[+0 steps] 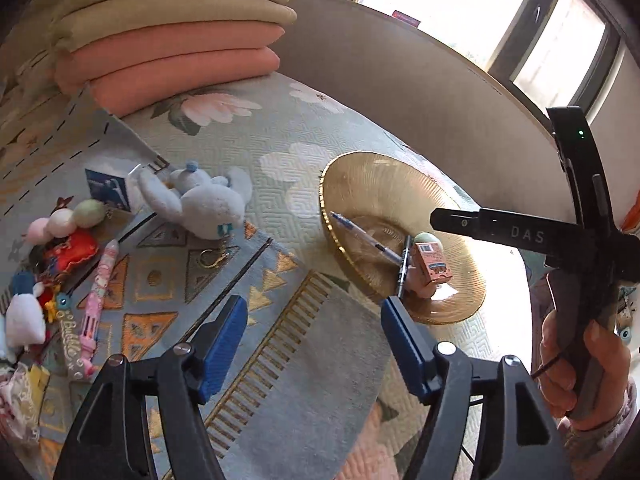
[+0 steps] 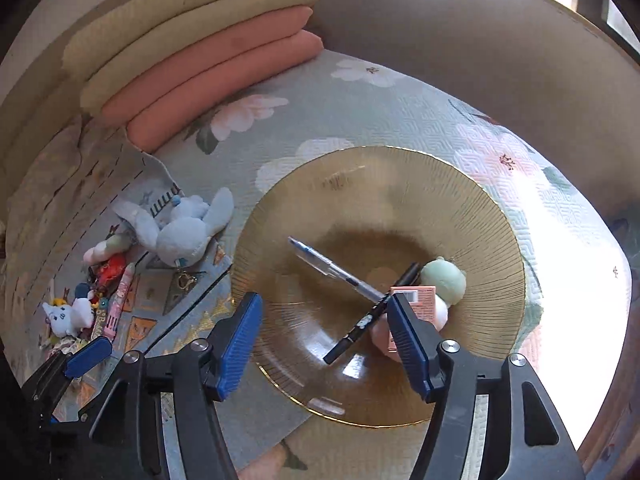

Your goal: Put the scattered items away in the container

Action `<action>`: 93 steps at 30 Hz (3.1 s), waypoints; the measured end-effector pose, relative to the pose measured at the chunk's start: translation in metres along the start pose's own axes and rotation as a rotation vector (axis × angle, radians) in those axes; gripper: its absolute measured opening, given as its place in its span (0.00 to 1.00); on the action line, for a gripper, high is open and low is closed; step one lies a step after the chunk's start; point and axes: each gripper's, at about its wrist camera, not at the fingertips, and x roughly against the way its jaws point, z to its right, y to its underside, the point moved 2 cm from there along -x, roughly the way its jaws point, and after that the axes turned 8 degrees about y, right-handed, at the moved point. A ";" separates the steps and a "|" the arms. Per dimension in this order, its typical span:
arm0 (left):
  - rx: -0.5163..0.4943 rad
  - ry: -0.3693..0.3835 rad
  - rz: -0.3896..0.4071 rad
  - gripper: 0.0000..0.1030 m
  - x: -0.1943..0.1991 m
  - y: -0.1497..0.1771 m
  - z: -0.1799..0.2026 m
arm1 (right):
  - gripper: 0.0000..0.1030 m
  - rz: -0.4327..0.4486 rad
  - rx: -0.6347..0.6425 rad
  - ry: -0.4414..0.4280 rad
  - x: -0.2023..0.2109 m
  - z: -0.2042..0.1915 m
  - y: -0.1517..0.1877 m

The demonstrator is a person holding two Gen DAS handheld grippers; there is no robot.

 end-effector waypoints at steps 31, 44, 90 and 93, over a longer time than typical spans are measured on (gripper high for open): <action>0.562 -0.778 0.259 1.00 0.153 0.224 -0.252 | 0.73 -0.238 0.428 -0.303 -0.030 -0.318 0.147; 0.552 -0.777 0.286 1.00 0.156 0.227 -0.253 | 0.73 -0.262 0.498 -0.338 -0.028 -0.327 0.162; 0.552 -0.773 0.286 1.00 0.157 0.227 -0.253 | 0.73 -0.328 0.495 -0.309 -0.053 -0.333 0.160; 0.552 -0.772 0.286 1.00 0.157 0.227 -0.254 | 0.73 -0.328 0.500 -0.306 -0.052 -0.334 0.161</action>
